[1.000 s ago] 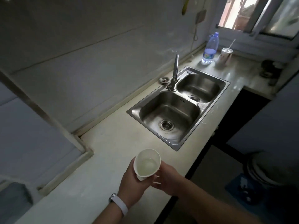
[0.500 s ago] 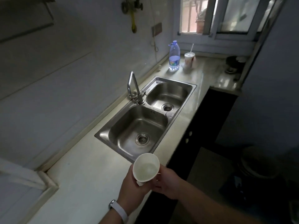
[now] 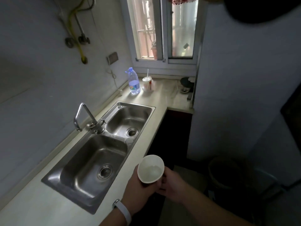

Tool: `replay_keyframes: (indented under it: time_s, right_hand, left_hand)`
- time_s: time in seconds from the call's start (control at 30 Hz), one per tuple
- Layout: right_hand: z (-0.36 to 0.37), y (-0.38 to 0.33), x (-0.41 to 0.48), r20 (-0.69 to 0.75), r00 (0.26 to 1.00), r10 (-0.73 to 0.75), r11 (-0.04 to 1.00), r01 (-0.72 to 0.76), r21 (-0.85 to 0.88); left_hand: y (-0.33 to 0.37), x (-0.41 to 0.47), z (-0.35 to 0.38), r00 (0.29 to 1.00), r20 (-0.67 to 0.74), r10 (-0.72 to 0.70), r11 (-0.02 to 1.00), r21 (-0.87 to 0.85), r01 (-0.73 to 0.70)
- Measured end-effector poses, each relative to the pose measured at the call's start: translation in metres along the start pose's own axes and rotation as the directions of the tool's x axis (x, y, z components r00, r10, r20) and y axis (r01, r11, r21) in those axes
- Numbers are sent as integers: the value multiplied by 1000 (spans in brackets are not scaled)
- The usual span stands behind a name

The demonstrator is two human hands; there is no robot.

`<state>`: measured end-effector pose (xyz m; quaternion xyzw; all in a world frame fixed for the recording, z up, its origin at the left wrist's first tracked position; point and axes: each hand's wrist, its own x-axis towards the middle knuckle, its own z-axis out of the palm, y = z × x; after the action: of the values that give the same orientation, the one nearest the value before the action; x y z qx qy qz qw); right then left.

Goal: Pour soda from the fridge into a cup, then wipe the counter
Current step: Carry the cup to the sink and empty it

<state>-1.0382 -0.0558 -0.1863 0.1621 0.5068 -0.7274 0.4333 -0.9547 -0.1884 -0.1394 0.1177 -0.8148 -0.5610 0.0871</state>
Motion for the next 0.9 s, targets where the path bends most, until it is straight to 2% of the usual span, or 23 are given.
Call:
replay_keyframes:
  time_s: [0.13, 0.33, 0.5, 0.8, 0.9]
  right_hand:
    - [-28, -26, 5, -53, 998, -26, 999, 28, 38]
    - [-56, -59, 26, -98, 994, -38, 996, 45, 75]
    - [-69, -99, 55, -169, 986, 12, 985, 16, 169]
    - [-53, -214, 158, -198, 980, 7, 992, 18, 124]
    - [-35, -255, 194, -199, 979, -43, 996, 58, 68]
  left_hand:
    - [13, 32, 27, 997, 79, 18, 1000, -13, -17]
    - [8, 82, 61, 982, 185, -46, 997, -54, 57]
    - [-5, 139, 84, 969, 240, -59, 990, -111, 88]
    - [-20, 299, 83, 973, 221, -63, 982, -163, 101]
    - [-17, 355, 68, 976, 211, -49, 976, -199, 92]
